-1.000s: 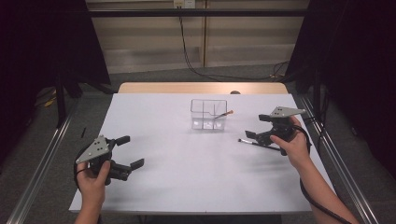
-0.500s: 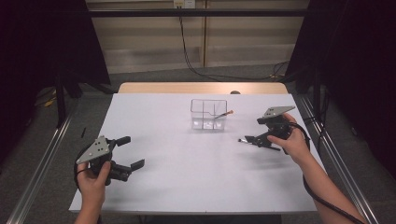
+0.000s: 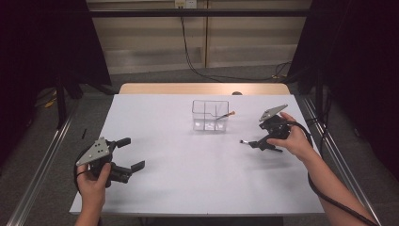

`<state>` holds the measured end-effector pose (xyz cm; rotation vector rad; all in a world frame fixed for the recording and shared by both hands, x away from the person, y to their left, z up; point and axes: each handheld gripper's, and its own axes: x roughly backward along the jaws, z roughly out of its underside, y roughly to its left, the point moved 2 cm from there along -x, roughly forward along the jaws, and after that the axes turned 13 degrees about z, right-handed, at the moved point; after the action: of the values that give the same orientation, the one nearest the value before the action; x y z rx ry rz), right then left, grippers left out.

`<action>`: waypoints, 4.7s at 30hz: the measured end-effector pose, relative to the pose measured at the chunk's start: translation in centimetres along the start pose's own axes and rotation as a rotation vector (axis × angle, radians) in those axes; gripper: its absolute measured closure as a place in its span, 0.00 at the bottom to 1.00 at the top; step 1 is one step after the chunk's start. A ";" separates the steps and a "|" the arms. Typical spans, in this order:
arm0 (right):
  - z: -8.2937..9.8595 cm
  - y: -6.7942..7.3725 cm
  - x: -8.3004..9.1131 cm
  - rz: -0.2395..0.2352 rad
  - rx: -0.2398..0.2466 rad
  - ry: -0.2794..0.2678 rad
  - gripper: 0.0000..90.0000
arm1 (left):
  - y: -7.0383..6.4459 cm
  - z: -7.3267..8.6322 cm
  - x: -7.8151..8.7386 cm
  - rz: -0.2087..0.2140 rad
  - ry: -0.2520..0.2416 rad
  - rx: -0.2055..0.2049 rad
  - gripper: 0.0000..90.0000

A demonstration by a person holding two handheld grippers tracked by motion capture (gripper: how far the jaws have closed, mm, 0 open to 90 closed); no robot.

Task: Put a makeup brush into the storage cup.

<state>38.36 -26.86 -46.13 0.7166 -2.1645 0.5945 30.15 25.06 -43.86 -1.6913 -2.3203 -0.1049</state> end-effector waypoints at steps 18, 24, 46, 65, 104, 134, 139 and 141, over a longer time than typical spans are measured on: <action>-0.8 0.1 -0.5 -0.014 0.122 0.189 0.11 | -0.1 0.0 -0.1 0.000 0.000 -0.003 0.00; -0.9 0.4 -0.8 -0.030 0.154 0.220 0.16 | 0.0 -0.1 0.0 0.001 0.006 -0.011 0.00; -0.6 0.4 -1.4 -0.053 0.204 0.281 0.47 | -0.2 -0.1 -0.2 0.015 0.009 -0.006 0.00; -0.9 0.5 -2.0 -0.074 0.194 0.347 0.66 | 0.0 0.0 -0.2 0.024 0.004 0.001 0.00; -0.5 1.0 -1.6 -0.073 0.071 0.340 0.94 | 0.0 0.0 -0.3 0.021 0.010 -0.007 0.00; -2.8 -0.1 1.4 -0.057 -0.167 -0.154 0.94 | 0.1 0.0 -0.2 0.014 0.010 -0.013 0.00; -3.1 -0.1 1.9 -0.056 -0.220 -0.248 0.94 | 0.0 0.0 -0.2 0.016 0.000 -0.002 0.00; -3.2 -0.1 2.0 -0.053 -0.239 -0.282 0.94 | 0.0 0.0 -0.2 0.016 -0.001 -0.002 0.00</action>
<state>38.98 -25.59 -42.61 0.7595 -2.4136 0.2091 30.20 24.88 -43.87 -1.7109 -2.3072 -0.1035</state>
